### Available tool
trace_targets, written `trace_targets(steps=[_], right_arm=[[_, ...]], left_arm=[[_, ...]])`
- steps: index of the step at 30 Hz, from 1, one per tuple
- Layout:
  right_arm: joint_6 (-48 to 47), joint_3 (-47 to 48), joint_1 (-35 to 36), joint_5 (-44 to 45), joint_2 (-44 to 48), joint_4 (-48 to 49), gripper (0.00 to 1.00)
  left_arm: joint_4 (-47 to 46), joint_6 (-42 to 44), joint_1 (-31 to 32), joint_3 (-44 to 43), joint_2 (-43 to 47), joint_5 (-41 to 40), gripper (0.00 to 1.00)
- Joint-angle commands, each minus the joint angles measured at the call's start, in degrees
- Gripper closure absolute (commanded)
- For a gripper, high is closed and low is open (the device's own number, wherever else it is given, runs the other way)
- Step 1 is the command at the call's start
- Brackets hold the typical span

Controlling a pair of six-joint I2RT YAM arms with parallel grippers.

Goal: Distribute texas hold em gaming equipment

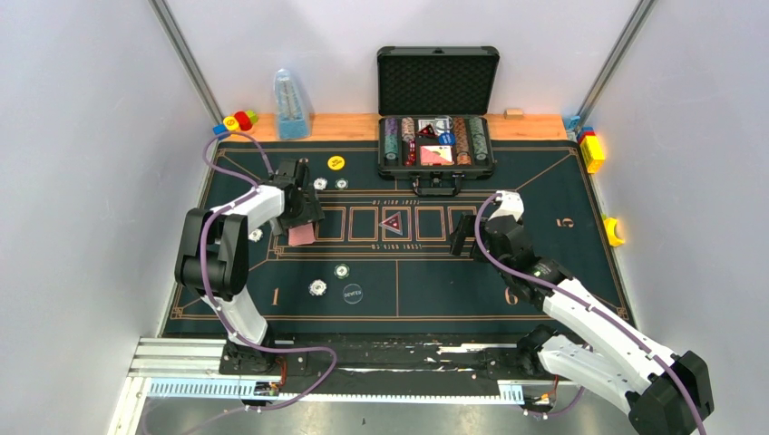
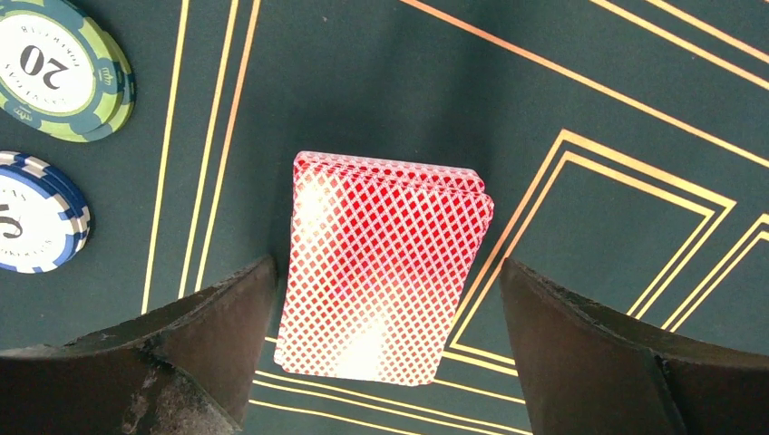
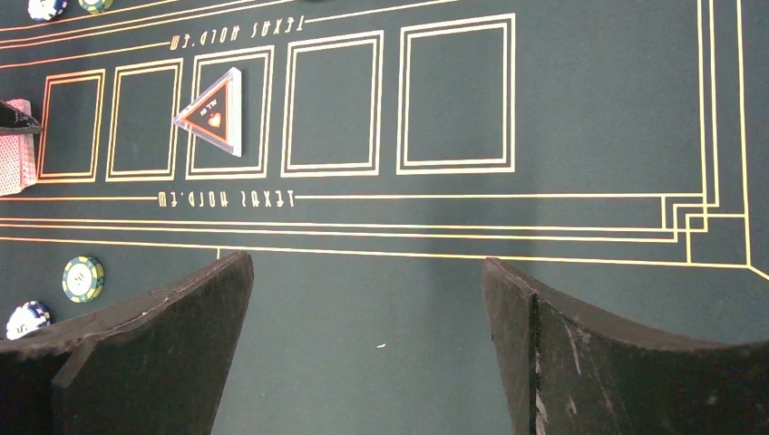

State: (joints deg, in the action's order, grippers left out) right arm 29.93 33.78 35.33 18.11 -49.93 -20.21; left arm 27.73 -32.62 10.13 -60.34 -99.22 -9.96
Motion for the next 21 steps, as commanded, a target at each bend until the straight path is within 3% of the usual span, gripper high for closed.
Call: trace_targets(steps=[1,8,21], right_arm=[[0.13,-0.19,-0.09,0.61,0.36,2.67,0.01],[0.13,-0.29,-0.11,0.17,0.28,2.98,0.01],[0.08,-0.29,-0.09,-0.16,-0.19,3.24,0.01]], left_arm=[[0.41,-4.48,0.2,0.48,0.33,-0.88,0.0],[-1.88,-7.26,0.39,3.28,1.27,4.33,0.03],[3.01,-9.31,3.46,2.14,4.29,2.05,0.02]])
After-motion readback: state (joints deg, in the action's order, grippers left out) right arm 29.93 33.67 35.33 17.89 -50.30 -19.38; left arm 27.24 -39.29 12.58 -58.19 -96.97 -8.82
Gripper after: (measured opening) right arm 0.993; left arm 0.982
